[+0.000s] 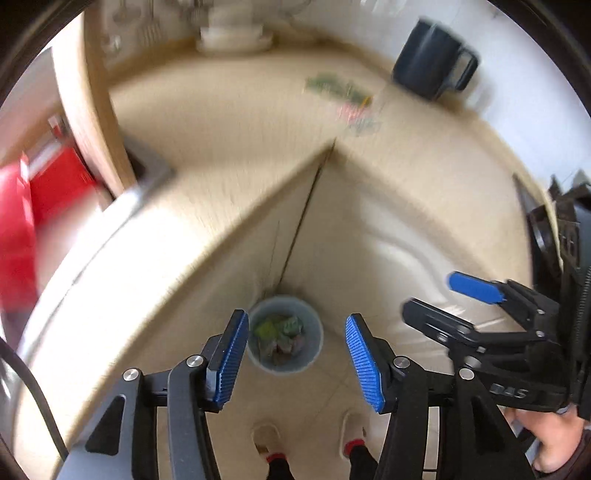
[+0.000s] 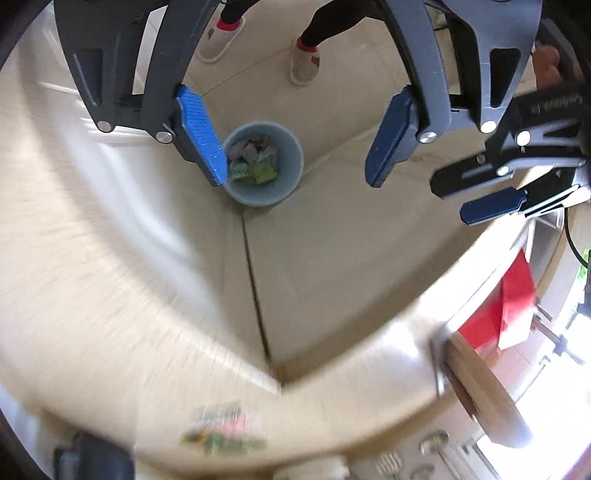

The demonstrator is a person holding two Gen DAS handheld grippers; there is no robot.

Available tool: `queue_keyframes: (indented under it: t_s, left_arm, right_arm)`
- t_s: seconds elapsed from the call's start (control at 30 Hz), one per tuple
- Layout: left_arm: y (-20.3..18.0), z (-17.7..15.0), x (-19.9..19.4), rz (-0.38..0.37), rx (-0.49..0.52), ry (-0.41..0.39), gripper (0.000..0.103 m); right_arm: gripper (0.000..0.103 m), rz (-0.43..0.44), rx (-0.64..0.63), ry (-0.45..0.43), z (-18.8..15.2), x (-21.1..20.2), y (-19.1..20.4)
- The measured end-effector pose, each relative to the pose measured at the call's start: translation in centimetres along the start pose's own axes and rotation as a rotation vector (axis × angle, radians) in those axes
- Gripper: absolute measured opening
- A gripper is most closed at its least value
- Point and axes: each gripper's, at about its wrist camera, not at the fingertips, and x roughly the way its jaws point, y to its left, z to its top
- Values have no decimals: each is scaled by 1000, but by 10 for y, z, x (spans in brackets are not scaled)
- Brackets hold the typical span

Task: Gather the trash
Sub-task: 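Raise both tools back toward the green packet and checkered sachet, then grasp the red-checkered sachet with the left gripper while the right grasps the green foil packet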

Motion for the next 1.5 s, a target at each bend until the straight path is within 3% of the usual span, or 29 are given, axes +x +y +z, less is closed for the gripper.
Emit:
queue_keyframes:
  t_s: [0.07,0.1,0.27,0.4,0.6,0.77,0.9,1.1,1.23,1.37,1.5]
  left_arm:
    - [0,5,-42,3,26,-53,67]
    - [-1,9,-59,5,38,-81,72]
    - [-8,22,-140,47,85,-259,83]
    - [-5,25,-199,50,65,-390,101]
    - [5,32,-221,67,65,-420,101]
    - [-13,50,-169,79,45,-360,101]
    - [-19,87,-106,97,61,-264,101]
    - [-46,148,10,90,70,-137,101]
    - [-63,193,97,68,16,1,101]
    - [-65,233,149,100,-23,31,101]
    - [-71,244,182,153,8,60,101]
  right_arm:
    - [101,-29,-10,-68,5,-42,11]
    - [103,-39,-11,-96,11,-59,16]
    - [103,-102,-3,-295,35,-157,47]
    - [103,-165,-23,-450,49,-206,75]
    - [103,-196,-46,-519,59,-235,83]
    - [103,-207,-25,-481,79,-205,61]
    - [103,-212,-6,-410,105,-162,26]
    - [103,-190,38,-297,153,-88,-40]
    - [103,-181,42,-214,193,-40,-90]
    - [103,-146,52,-166,225,-2,-134]
    - [103,-102,44,-119,249,29,-158]
